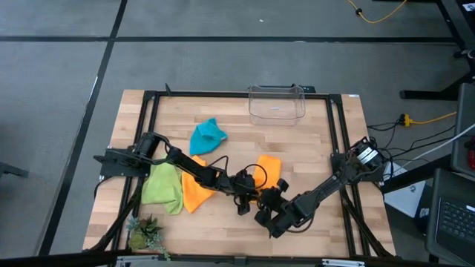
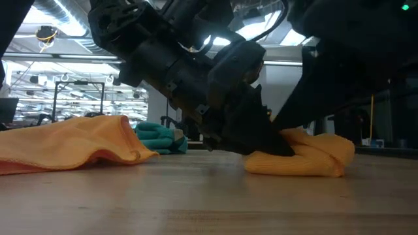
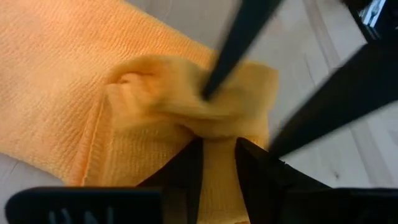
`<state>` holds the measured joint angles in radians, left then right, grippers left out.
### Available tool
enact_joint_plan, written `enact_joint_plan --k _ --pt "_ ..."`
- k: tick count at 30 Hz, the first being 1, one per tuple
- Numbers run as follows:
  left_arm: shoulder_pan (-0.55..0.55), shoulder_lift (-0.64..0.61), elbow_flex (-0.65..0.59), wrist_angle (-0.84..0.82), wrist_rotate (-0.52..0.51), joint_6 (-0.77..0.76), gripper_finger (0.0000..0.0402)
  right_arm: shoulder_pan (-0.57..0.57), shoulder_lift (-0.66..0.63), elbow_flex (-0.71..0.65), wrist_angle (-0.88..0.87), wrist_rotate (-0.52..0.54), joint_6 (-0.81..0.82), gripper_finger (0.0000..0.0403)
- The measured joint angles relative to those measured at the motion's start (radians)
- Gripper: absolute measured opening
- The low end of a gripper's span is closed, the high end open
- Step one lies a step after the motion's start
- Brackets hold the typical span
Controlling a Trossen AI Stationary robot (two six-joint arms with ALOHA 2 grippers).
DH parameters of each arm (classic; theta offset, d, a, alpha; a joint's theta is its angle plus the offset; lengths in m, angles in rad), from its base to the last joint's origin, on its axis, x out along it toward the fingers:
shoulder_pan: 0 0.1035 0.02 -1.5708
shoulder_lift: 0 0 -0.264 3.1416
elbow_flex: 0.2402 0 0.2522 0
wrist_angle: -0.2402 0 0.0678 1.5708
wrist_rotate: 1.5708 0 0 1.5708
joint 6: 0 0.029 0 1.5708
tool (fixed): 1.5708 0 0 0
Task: Fold microfiber towels
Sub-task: Fold the right orange microfiber towel
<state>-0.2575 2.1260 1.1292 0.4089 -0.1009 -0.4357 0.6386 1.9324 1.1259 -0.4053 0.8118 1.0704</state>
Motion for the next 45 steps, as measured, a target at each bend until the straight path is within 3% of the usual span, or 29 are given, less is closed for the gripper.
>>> enact_joint_plan --k 8,19,24,28,33,45 --pt "-0.001 -0.001 0.001 0.002 0.002 0.0 0.009 -0.041 0.0 0.0 -0.085 -0.034 0.052 0.0158" --pt "-0.001 -0.001 0.001 0.004 -0.014 -0.001 0.0091 -0.096 0.001 -0.001 -0.161 -0.202 0.18 0.0158" --pt "-0.001 -0.001 0.001 0.004 -0.017 0.0 0.0089 -0.104 0.001 -0.001 -0.149 -0.199 0.181 0.0154" --pt "-0.001 -0.002 0.001 0.004 -0.018 0.001 0.0088 -0.107 0.001 -0.001 -0.141 -0.197 0.179 0.0113" --pt "-0.001 -0.002 0.002 0.005 -0.018 0.001 0.0087 -0.105 -0.001 -0.001 -0.141 -0.201 0.136 0.0016" --pt "-0.001 -0.005 0.004 0.015 -0.021 0.004 0.0087 -0.076 -0.147 0.034 -0.236 -0.166 0.101 0.0005"
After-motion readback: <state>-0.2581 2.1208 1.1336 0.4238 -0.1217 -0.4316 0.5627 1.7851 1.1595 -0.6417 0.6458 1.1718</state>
